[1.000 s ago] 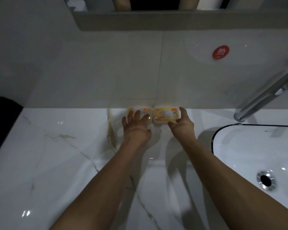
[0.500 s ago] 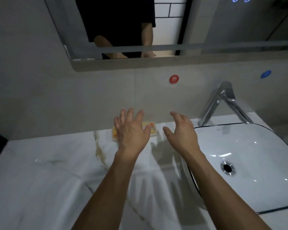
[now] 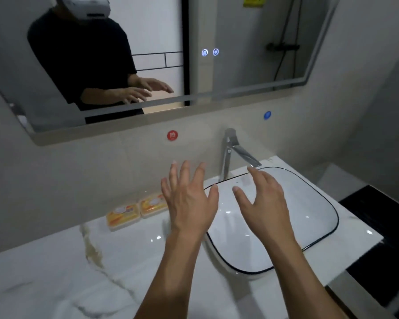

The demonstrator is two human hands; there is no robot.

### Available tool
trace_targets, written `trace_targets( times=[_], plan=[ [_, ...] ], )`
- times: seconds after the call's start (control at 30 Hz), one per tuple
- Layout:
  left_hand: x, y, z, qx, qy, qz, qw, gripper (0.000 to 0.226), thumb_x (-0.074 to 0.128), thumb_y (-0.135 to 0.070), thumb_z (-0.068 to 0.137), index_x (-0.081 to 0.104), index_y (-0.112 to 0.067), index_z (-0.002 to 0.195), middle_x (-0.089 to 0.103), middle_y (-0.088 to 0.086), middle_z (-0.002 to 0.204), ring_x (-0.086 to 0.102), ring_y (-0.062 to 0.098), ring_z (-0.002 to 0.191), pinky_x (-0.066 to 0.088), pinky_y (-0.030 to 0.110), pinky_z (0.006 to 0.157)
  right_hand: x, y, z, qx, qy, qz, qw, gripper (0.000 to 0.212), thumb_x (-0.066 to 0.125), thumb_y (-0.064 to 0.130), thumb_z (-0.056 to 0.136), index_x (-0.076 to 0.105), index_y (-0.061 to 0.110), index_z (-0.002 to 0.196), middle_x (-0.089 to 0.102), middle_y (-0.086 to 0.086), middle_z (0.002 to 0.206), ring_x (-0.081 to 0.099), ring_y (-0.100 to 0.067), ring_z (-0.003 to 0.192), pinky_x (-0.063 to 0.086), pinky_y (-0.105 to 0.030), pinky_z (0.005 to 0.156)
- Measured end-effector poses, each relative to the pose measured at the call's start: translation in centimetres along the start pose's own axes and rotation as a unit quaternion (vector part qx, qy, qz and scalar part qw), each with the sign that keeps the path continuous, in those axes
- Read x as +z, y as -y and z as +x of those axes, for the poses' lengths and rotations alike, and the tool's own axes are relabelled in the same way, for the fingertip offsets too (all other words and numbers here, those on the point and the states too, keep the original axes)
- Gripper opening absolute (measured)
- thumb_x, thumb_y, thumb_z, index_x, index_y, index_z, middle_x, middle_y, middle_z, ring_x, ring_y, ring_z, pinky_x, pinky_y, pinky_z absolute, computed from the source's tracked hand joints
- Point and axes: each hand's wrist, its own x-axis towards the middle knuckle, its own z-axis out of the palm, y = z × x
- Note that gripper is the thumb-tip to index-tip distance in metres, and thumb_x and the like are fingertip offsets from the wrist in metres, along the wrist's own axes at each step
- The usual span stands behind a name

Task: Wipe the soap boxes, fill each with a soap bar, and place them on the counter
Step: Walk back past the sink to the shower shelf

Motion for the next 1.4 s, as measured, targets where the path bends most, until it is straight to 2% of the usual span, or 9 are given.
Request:
trace_targets(
  times=[0.27,0.43,0.53,0.87,1.17,1.4],
  plan=[
    [2.6,-11.0,-3.5,0.066,0.023,-0.064,0.996,0.056,0.05,-0.047,0.096,0.038,-0.034,0.149,0.025,0.001,0.162,0.002,0.023,0.153,0.006,0.05,0.121,-8.7,-7.6,-2.6,0.065,-0.06,-0.001,0.996,0.06,0.057,0.043,0.097,0.04,0.025,0.151,0.041,-0.004,0.156,0.03,-0.02,0.146,0.031,-0.041,0.117],
    [5.3,-18.5,-7.6,0.119,0.05,-0.086,0.988,0.058,0.052,-0.047,0.094,0.039,-0.034,0.149,0.027,0.0,0.161,0.007,0.024,0.152,0.008,0.049,0.121,-15.5,-14.0,-5.6,0.117,-0.097,-0.01,0.988,0.059,0.059,0.041,0.096,0.042,0.022,0.15,0.042,-0.007,0.153,0.034,-0.023,0.143,0.034,-0.046,0.116],
    [7.6,-22.6,-10.4,0.145,0.084,-0.086,0.982,0.059,0.05,-0.049,0.095,0.035,-0.036,0.151,0.023,-0.001,0.162,0.004,0.024,0.152,0.004,0.048,0.121,-19.3,-17.8,-7.7,0.15,-0.121,-0.027,0.981,0.06,0.059,0.041,0.096,0.041,0.021,0.15,0.042,-0.006,0.154,0.035,-0.023,0.143,0.034,-0.042,0.116],
    [13.8,-37.2,-17.7,0.276,0.17,-0.133,0.937,0.059,0.049,-0.051,0.096,0.033,-0.037,0.151,0.023,-0.001,0.162,0.003,0.022,0.153,0.003,0.048,0.122,-29.4,-28.1,-13.2,0.244,-0.197,-0.05,0.948,0.063,0.057,0.044,0.097,0.036,0.023,0.154,0.038,-0.005,0.157,0.03,-0.02,0.147,0.03,-0.043,0.119],
    [18.6,-45.3,-17.5,0.334,0.221,-0.142,0.905,0.06,0.048,-0.05,0.096,0.03,-0.036,0.152,0.02,-0.001,0.163,0.001,0.022,0.153,0.004,0.048,0.123,-33.4,-34.7,-12.1,0.294,-0.244,-0.06,0.922,0.062,0.06,0.04,0.096,0.04,0.021,0.152,0.044,-0.006,0.153,0.036,-0.021,0.143,0.032,-0.041,0.117],
    [24.5,-51.5,-12.8,0.358,0.237,-0.155,0.89,0.061,0.048,-0.051,0.096,0.029,-0.036,0.152,0.021,0.0,0.163,0.002,0.022,0.153,0.002,0.048,0.122,-35.5,-40.4,-6.5,0.321,-0.256,-0.079,0.908,0.061,0.06,0.04,0.097,0.041,0.02,0.152,0.046,-0.003,0.15,0.038,-0.02,0.141,0.031,-0.036,0.115]
  ],
)
